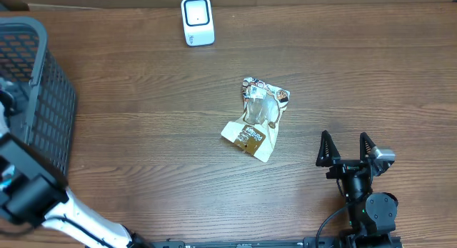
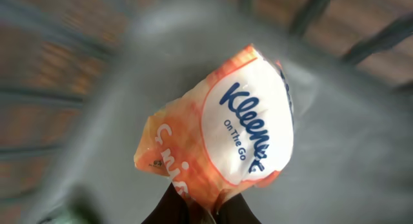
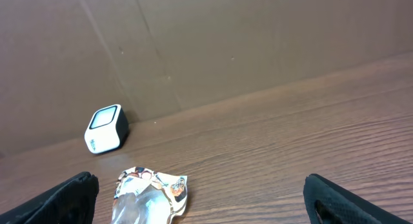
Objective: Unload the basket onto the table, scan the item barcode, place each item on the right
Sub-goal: 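Return the left gripper into the basket and grasp the orange Kleenex pack, then carry the Kleenex pack toward the scanner beside the pouch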
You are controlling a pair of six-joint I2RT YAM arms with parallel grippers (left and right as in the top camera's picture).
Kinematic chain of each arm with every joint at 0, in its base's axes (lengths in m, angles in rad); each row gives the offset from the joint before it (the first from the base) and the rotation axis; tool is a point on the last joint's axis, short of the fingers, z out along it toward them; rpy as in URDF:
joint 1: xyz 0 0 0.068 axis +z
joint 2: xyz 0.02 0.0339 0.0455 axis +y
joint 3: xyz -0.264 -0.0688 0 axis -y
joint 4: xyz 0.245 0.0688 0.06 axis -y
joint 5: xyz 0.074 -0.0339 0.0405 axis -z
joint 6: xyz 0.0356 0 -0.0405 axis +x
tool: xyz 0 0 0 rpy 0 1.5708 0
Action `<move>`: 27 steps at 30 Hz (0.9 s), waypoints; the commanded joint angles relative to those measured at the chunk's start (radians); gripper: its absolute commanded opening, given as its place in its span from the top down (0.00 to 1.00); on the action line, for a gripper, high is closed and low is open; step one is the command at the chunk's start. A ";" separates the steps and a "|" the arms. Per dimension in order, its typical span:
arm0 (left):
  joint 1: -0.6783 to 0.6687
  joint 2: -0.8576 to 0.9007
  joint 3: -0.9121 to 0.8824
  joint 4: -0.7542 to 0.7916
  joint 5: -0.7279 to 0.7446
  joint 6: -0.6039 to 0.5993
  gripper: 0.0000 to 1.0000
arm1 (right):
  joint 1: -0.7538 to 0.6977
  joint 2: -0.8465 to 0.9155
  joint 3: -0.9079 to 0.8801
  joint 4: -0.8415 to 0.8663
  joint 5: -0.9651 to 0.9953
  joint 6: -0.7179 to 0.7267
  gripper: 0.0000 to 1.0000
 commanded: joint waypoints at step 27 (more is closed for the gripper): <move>-0.867 -0.564 -0.011 -0.396 0.343 -0.497 0.96 | -0.006 -0.008 -0.011 0.004 0.002 -0.001 0.00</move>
